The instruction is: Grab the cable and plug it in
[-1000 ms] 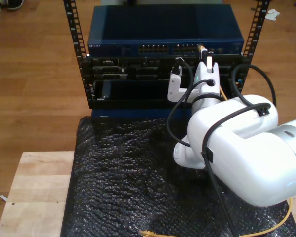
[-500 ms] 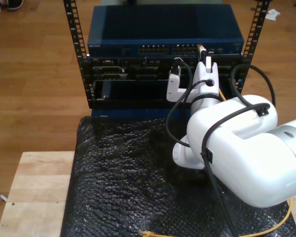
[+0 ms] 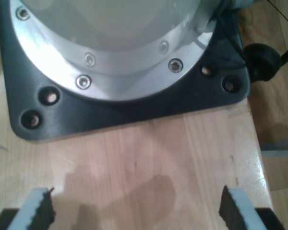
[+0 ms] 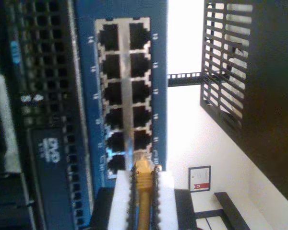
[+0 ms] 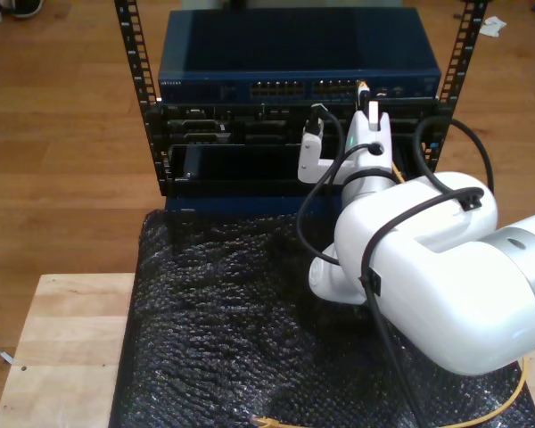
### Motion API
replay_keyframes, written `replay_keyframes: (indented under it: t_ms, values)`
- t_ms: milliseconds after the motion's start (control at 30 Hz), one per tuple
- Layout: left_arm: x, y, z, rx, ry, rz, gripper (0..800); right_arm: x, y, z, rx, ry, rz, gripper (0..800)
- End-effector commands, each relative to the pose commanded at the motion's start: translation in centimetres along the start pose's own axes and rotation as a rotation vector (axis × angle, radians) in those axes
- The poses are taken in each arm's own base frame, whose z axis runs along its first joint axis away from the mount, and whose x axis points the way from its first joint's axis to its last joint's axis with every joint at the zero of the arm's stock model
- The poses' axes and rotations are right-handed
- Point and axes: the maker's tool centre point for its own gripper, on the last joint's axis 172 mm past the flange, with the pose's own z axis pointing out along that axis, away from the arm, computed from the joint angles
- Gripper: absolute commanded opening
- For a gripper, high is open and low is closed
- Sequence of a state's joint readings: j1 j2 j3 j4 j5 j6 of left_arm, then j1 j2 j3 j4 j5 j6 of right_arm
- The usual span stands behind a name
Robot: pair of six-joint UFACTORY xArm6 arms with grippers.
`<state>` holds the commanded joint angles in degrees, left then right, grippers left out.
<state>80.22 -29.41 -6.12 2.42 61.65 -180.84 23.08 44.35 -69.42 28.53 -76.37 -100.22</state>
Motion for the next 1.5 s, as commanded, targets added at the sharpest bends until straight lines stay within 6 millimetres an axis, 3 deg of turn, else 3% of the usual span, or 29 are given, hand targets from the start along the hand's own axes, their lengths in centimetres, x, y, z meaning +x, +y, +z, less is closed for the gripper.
replay_keyframes:
  t_ms: [767, 1033, 1267, 1500]
  values:
    - [0.0, 0.0, 0.0, 0.000, 0.000, 0.000, 800, 0.5, -0.2, 0.7, -0.011, 0.013, 0.004, 0]
    - [0.0, 0.0, 0.0, 0.000, 0.000, 0.000, 800, 0.5, -0.1, 0.6, -0.010, 0.013, 0.004, 298]
    - [0.0, 0.0, 0.0, 0.000, 0.000, 0.000, 800, 1.5, 0.9, 0.0, -0.008, 0.035, 0.007, 322]
    - [0.0, 0.0, 0.0, 0.000, 0.000, 0.000, 800, 1.5, 1.2, -0.7, 0.079, 0.057, 0.007, 413]
